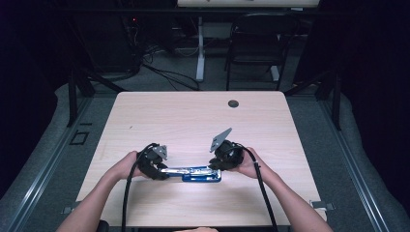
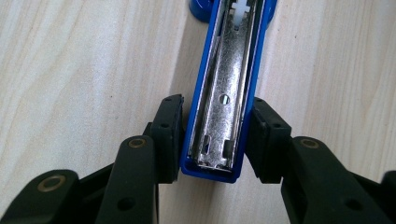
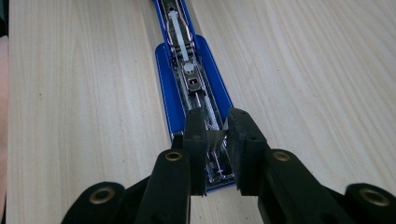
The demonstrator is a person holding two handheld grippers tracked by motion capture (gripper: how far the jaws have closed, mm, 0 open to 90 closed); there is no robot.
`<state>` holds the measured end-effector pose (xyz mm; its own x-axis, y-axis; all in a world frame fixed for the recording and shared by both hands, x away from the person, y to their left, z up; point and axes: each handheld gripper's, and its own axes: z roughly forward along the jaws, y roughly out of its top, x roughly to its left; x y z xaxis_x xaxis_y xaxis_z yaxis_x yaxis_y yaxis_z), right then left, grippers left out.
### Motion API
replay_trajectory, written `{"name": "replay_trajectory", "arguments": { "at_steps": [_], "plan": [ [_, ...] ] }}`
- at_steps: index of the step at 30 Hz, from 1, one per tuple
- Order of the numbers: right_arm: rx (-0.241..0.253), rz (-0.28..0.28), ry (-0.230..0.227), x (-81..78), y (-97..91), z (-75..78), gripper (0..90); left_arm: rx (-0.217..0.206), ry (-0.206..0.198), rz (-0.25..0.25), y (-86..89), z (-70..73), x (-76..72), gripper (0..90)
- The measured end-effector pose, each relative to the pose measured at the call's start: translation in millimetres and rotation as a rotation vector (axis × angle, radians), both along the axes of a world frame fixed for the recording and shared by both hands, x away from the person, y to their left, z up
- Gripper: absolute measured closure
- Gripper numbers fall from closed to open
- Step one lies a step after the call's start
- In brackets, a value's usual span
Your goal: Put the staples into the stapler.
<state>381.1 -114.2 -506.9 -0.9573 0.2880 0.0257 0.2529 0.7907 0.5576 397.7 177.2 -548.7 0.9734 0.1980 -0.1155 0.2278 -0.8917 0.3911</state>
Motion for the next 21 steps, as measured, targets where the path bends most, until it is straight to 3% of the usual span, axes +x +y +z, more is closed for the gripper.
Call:
{"name": "replay_trajectory", "arguments": {
  "at_steps": [9, 21],
  "plan": [
    [-0.041, 0.011, -0.012, -1.4, 1.9, 0.8, 78.8, 0.006, 0.003, -0.002, -0.8, -0.6, 0.1, 60.2],
    [-0.113, 0.123, -0.051, 3.3, 15.2, 3.8, 78.9, 0.008, 0.001, -0.001, -1.1, -0.7, -0.1, 60.3]
  ]
}}
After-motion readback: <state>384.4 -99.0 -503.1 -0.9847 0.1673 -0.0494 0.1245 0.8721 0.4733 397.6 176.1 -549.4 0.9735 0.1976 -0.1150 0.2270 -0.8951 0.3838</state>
